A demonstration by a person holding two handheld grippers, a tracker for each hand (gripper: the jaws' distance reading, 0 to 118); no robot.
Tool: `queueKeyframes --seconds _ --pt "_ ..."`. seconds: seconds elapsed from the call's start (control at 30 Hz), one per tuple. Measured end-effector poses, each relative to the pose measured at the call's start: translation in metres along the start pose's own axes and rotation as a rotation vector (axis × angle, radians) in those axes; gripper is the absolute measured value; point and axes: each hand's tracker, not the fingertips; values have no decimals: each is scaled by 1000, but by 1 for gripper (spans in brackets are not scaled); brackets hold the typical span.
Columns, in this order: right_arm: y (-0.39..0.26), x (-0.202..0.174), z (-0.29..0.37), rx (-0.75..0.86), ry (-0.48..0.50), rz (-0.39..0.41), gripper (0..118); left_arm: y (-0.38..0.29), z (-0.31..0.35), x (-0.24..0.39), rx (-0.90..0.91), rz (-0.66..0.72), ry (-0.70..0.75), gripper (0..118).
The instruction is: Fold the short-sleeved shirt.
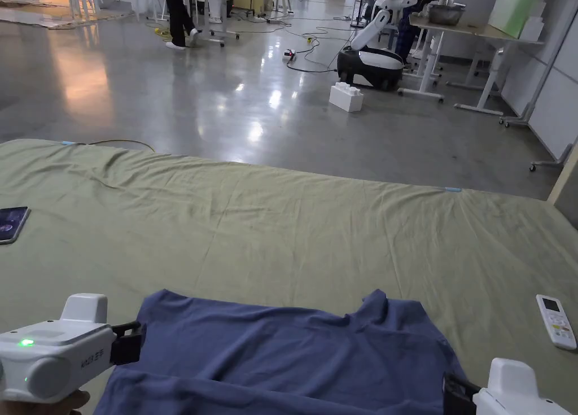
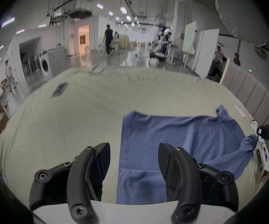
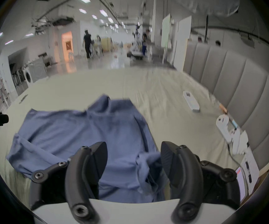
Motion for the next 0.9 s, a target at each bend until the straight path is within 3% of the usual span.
queueKeyframes --seconds 0.1,0.27,0.3,0.33,0.4,0.47,0.5,0.57,0.73,0.9 --pt "9 -18 31 165 -18 21 81 -1 36 12 129 -7 13 63" --pt "17 -47 71 343 -53 29 76 -7 93 31 292 -33 52 57" --pt "18 -52 78 379 -65 32 68 -8 102 35 312 -38 61 48" --pt "21 -57 85 419 -83 60 51 -11 109 39 332 -44 64 34" --pt "20 -62 93 413 -65 20 27 -15 121 45 351 -59 69 12" --pt "18 -66 99 417 -34 9 8 -20 133 49 380 -64 78 4" --pt "17 -69 103 430 -35 22 4 -23 141 50 394 -71 65 4" --pt "15 -71 113 476 -58 67 1 -25 151 53 395 -81 51 3" --pt "7 -70 126 481 -42 18 0 -33 166 52 412 -81 56 1" --pt "3 -67 132 478 -45 58 0 -38 163 33 310 -35 73 1"
